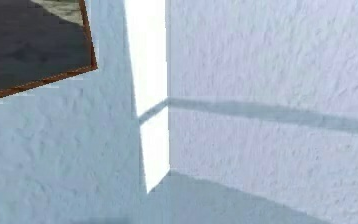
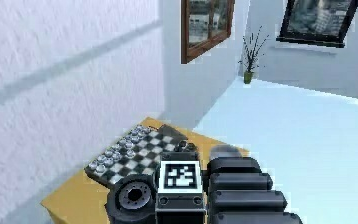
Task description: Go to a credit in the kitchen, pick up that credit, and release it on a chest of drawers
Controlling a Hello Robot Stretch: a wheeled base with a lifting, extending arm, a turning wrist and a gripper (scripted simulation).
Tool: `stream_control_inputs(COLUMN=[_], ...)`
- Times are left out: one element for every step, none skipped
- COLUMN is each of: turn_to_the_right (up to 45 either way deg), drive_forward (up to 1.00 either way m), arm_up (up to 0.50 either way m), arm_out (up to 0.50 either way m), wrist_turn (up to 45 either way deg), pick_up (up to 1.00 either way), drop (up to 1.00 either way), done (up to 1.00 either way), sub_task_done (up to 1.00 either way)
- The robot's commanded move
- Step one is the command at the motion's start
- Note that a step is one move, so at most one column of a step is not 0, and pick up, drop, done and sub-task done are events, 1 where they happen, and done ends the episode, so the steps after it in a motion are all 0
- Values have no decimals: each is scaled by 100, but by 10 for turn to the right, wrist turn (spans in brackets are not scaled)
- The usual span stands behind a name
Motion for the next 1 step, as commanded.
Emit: stream_control_inputs(turn_to_the_right=[0], drive_forward=[5], arm_up=[0], arm_out=[0], wrist_turn=[0], pick_up=[0], drop=[0], done=[0], sub_task_done=[0])
